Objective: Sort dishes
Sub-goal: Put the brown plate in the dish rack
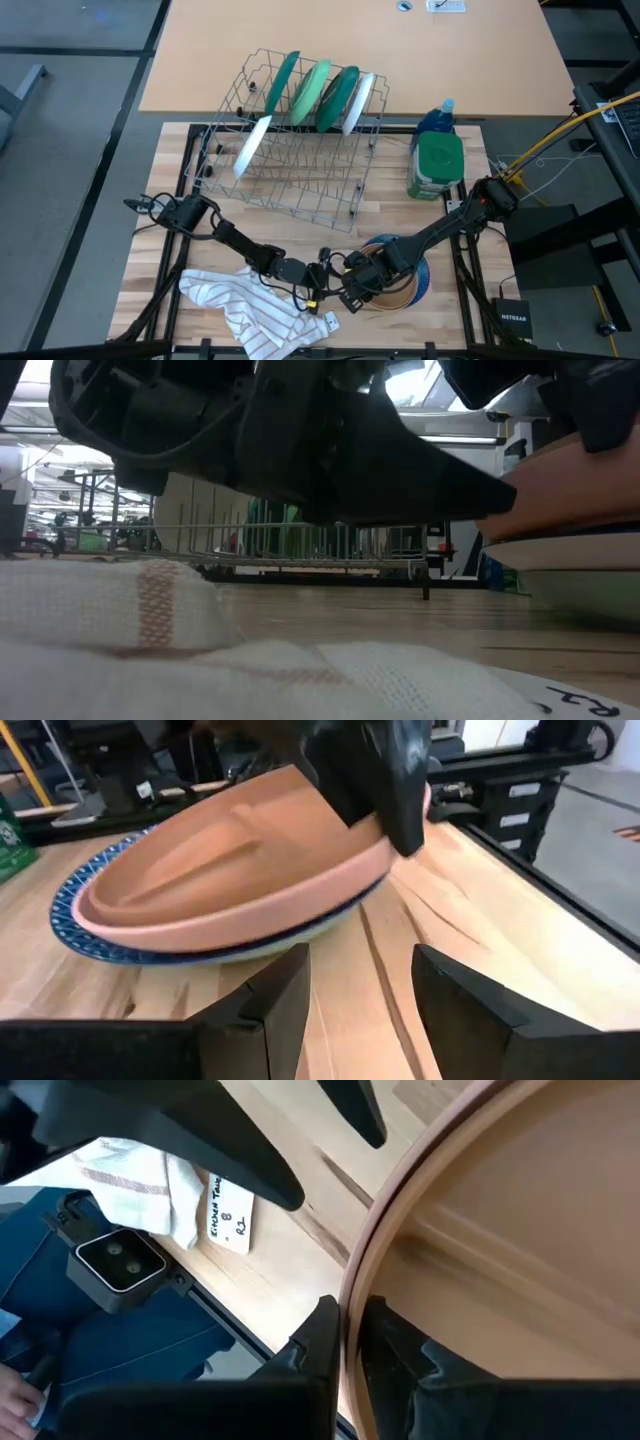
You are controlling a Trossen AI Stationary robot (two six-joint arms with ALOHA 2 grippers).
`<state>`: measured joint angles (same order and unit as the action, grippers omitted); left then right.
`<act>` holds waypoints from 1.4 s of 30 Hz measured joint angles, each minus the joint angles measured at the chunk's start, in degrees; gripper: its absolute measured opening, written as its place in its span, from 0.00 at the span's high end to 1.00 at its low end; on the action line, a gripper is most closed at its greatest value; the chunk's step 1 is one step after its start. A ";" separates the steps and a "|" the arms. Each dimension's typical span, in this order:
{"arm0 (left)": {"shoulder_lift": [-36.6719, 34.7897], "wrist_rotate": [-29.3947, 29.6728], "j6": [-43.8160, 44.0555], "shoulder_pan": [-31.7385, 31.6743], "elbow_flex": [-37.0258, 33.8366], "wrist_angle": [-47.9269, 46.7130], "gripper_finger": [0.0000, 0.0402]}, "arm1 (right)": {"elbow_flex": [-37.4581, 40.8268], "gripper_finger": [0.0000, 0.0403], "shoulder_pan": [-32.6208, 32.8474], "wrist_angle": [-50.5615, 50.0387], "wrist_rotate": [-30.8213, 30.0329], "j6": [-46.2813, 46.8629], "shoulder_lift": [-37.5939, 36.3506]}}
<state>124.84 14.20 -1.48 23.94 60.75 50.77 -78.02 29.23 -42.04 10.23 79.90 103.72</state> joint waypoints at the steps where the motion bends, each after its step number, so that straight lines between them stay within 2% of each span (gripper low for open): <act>1: 0.00 0.08 0.00 0.00 0.00 0.39 0.59 | 0.00 0.91 0.00 0.00 0.43 0.01 0.00; 6: 0.00 0.09 0.00 0.04 0.00 0.82 0.59 | 0.00 0.91 -0.02 -0.04 3.74 -0.01 0.00; 15: -0.04 0.11 -0.02 0.02 0.00 0.63 0.59 | -0.02 0.91 -0.04 -1.37 16.92 1.72 0.00; 22: -0.11 0.13 -0.01 0.01 0.04 0.75 0.59 | -0.04 0.91 -0.53 -1.30 16.53 3.79 0.00; 32: -0.13 0.12 -0.01 0.00 0.07 0.76 0.59 | -0.04 0.91 -3.64 -1.95 29.61 4.25 0.00; 34: -0.13 0.14 0.00 0.00 0.07 0.78 0.59 | -0.04 0.91 -4.50 -1.94 28.11 4.12 0.00; 39: -0.22 0.15 0.70 0.18 0.07 0.86 0.59 | -0.05 0.91 -7.11 -1.35 19.70 3.12 0.00; 42: -0.52 0.17 1.47 0.79 0.07 0.73 0.59 | -0.06 0.91 -8.17 -1.42 18.43 2.10 0.00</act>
<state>124.31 14.37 -0.01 24.73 60.82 51.51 -78.08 21.07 -43.47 28.65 82.00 103.72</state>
